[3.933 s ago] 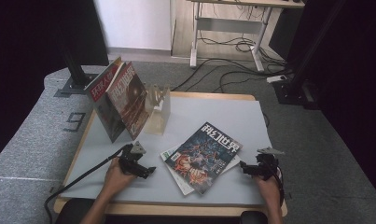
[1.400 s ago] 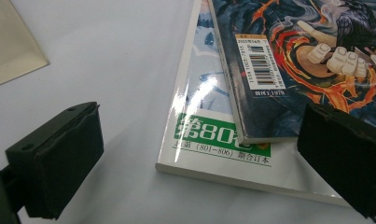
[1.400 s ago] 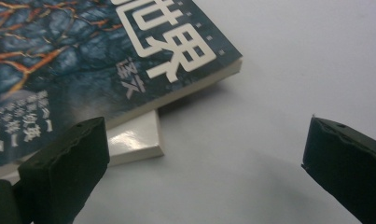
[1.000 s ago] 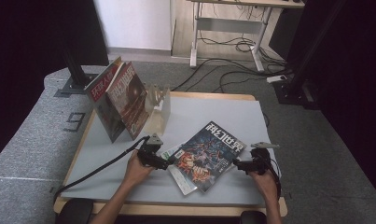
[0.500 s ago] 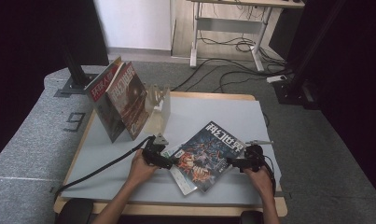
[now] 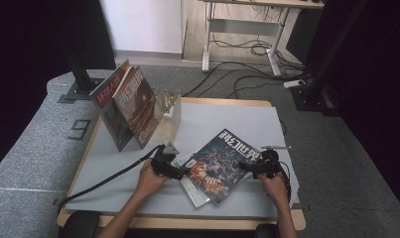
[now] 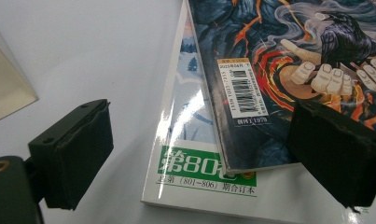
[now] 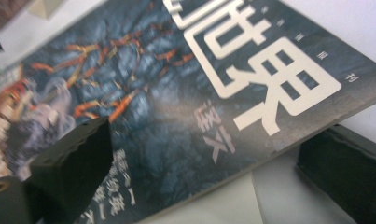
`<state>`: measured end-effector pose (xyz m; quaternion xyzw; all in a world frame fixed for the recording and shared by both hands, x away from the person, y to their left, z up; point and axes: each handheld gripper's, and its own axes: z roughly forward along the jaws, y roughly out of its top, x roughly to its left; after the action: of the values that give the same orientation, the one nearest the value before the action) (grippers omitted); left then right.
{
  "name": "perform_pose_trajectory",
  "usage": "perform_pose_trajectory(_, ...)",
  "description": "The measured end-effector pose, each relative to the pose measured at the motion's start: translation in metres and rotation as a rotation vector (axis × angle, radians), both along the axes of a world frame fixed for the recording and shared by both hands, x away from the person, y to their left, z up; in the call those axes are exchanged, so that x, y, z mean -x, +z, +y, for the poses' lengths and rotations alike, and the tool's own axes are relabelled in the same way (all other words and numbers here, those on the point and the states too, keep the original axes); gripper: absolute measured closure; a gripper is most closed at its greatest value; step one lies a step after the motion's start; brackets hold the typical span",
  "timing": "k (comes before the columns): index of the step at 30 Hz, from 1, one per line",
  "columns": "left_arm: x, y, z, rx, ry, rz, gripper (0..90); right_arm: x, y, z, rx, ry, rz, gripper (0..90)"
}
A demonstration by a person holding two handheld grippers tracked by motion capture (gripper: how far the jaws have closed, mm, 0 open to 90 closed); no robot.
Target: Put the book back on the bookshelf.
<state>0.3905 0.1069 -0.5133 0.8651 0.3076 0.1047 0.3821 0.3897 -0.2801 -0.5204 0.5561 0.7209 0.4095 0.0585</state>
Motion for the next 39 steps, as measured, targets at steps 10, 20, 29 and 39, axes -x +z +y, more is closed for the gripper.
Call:
perform_pose_trajectory(10,-0.001,0.000,0.000,0.004,-0.001,0.009,6.7,-0.005,0.016,0.001,0.005,0.021,-0.050,12.0)
perform_pose_trajectory(20,-0.001,-0.001,0.001,0.010,-0.001,0.018,7.0,-0.017,0.021,0.009,0.089,0.031,-0.068,16.1)
perform_pose_trajectory(29,-0.002,-0.001,0.001,0.013,-0.005,0.023,7.7,-0.017,0.035,0.011,0.204,-0.013,-0.101,52.5)
perform_pose_trajectory(39,-0.003,0.000,0.002,0.017,-0.015,0.028,9.1,-0.014,0.051,0.015,0.236,0.007,-0.131,70.6)
